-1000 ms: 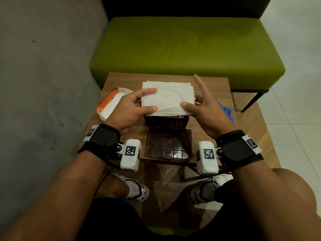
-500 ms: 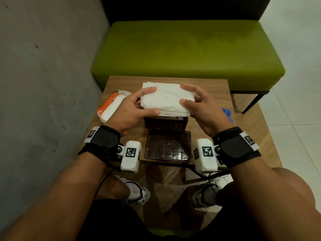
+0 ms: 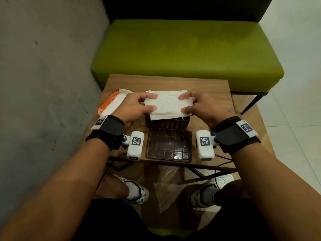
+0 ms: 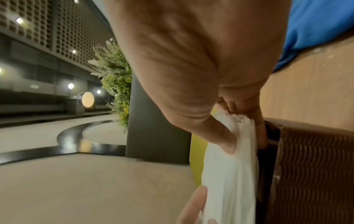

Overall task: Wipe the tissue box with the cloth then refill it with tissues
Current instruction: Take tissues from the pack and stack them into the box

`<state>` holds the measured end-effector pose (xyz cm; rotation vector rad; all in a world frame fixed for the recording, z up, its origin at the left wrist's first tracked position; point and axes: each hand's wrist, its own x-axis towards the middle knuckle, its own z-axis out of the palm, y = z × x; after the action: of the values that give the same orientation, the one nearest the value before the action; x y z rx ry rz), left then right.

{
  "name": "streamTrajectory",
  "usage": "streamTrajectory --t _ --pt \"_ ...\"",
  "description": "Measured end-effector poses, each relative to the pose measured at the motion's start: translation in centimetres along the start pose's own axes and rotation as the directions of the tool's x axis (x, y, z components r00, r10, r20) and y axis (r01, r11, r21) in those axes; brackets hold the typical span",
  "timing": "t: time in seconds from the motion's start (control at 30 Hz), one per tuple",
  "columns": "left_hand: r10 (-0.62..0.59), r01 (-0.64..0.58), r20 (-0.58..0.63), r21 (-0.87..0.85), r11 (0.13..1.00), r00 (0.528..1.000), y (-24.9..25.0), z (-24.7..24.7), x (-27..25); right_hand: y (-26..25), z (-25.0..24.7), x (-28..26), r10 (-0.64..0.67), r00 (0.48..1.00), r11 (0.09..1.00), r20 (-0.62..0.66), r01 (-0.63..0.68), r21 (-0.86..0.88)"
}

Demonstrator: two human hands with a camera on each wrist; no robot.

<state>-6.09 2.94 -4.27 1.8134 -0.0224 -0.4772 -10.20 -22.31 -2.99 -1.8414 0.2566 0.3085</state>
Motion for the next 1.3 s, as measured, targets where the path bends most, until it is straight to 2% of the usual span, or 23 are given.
streamTrajectory --t 0.17,0.33,0.53,0.63,0.77,0.9,1.03,1.17,1.3 --pt "0.046 -0.045 0.001 0.215 0.976 0.999 0.7 -0.1 1.1 -1.3 0.7 0.6 0.019 0.999 0.963 -0.050 -0.032 -0.267" --pt "0.063 -0.079 0.048 0.466 0.881 0.997 1.6 0.6 2.0 -2.1 1.0 1.0 -0.008 0.999 0.831 -0.042 -0.017 -0.556" --pt "0.106 -0.108 0.043 0.656 0.747 0.993 1.5 1.4 2.3 -1.8 1.0 1.7 -0.030 0.999 0.701 -0.018 0.008 -0.714" --pt "0.103 -0.108 0.052 0.724 0.681 0.993 1.6 1.9 2.5 -1.8 1.4 2.1 -0.069 0.997 0.596 -0.020 0.025 -0.802" --pt "0.084 -0.092 0.052 0.803 0.589 0.995 1.4 2.6 2.8 -1.4 2.2 2.6 -0.051 0.999 0.515 0.005 0.031 -0.857" --pt "0.125 -0.103 0.051 0.881 0.462 0.991 1.4 2.6 3.0 -1.0 2.9 3.4 -0.042 0.999 0.427 0.013 0.030 -0.904" --pt "0.132 -0.090 0.042 0.919 0.384 0.990 1.5 2.6 3.2 -0.8 3.0 3.8 -0.057 0.998 0.339 0.010 0.029 -0.940" --pt "0.120 -0.060 0.019 0.934 0.352 0.993 1.4 2.9 3.4 -0.6 2.4 3.3 -0.095 0.994 0.378 0.048 0.081 -0.922" --pt "0.111 -0.012 -0.025 0.949 0.315 0.993 1.3 3.1 3.5 0.0 2.3 2.4 -0.268 0.963 0.389 -0.018 0.091 -0.917"
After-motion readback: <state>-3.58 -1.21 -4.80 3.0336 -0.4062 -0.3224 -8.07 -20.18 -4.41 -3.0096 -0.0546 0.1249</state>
